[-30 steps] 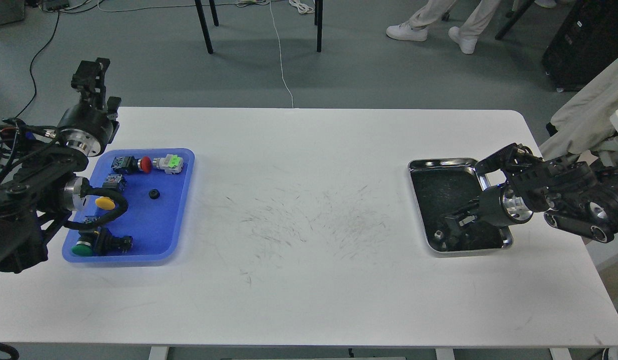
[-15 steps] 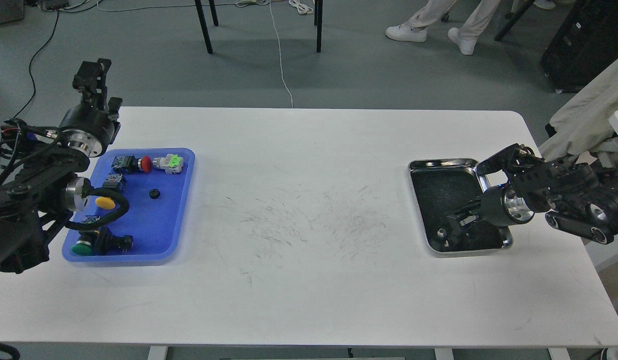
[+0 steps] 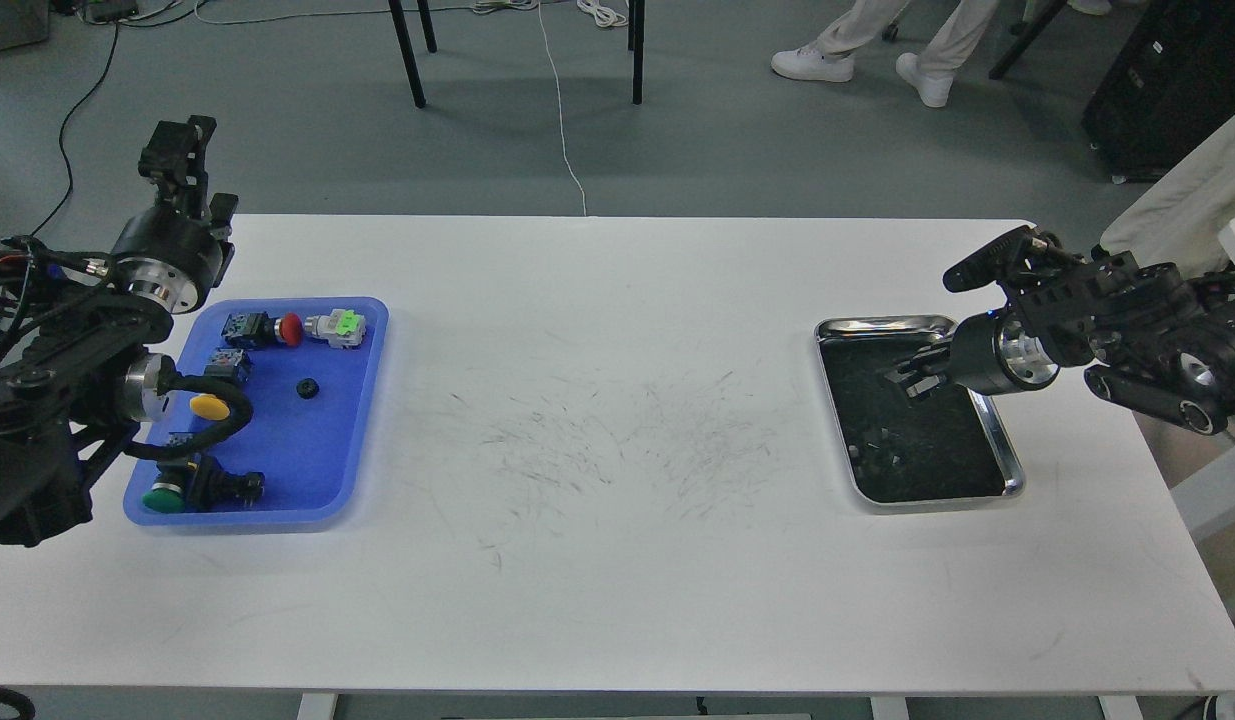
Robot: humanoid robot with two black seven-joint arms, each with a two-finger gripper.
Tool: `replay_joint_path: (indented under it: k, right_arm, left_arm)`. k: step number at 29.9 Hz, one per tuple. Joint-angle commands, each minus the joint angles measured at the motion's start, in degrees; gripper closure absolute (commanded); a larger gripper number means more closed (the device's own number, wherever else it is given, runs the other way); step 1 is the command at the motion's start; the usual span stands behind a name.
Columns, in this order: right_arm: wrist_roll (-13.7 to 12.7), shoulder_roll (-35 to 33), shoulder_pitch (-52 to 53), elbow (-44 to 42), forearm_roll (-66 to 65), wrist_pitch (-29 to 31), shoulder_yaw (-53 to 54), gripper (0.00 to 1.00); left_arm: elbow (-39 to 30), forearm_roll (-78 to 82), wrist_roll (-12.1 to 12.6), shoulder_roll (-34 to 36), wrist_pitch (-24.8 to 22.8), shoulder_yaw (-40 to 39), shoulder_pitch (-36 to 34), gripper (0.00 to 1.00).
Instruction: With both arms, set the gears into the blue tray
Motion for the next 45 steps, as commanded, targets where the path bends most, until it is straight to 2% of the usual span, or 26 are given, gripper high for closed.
replay_joint_path:
  k: [1,6,10,12,14,17,20,24,29,42,45]
  right_arm:
    - [0.0,0.2,2.0,-0.4,0.1,-0.5,2.2,0.98]
    - [0.0,1.9,1.7,-0.6,0.2,-3.3,10.1,0.99]
    - [0.3,3.2,0.1,0.1,0.7,-11.5,17.2,0.99]
    - [0.3,4.9,-1.3,0.3,0.6,-12.7,20.0,0.99]
    - [0.4,7.4,-3.1,0.0,0.4,-14.1,21.7,0.99]
    - [0.5,9.5,-6.2,0.8,0.5,-19.9,24.4,0.99]
    - [0.6,12.8,-8.1,0.3,0.2,-21.3,25.4,0.99]
    - [2.4,15.3,-9.9,0.0,-0.1,-25.5,25.7,0.99]
    - [3.4,18.4,-12.3,0.0,-0.2,-26.2,25.8,0.99]
    - [3.4,26.6,-15.5,0.0,-10.2,-27.8,25.1,0.99]
    - [3.4,26.6,-16.9,-0.7,-12.6,-27.9,24.6,0.99]
  left_arm:
    - [-0.1,0.0,0.0,0.1,0.0,-0.1,0.0,0.05]
    - [-0.3,0.0,0.0,0.2,0.1,0.0,0.0,0.04]
    - [-0.7,0.1,0.0,1.4,0.0,0.0,-0.1,0.04]
    - [-0.9,0.1,0.0,2.2,0.0,0.1,-0.1,0.04]
    - [-1.0,0.1,0.0,2.5,-0.2,0.1,-0.1,0.04]
    - [-1.8,0.1,0.0,4.3,-0.6,0.1,-0.1,0.04]
    - [-3.5,0.1,0.0,5.7,-1.0,0.2,0.0,0.04]
    - [-3.6,0.1,0.0,5.9,-1.1,0.3,0.1,0.03]
    - [-3.6,0.1,0.0,6.1,-1.1,0.4,0.1,0.03]
    - [-3.7,0.1,0.0,6.9,-1.0,0.4,0.1,0.03]
    - [-3.7,0.1,0.0,7.1,-1.0,0.4,0.1,0.03]
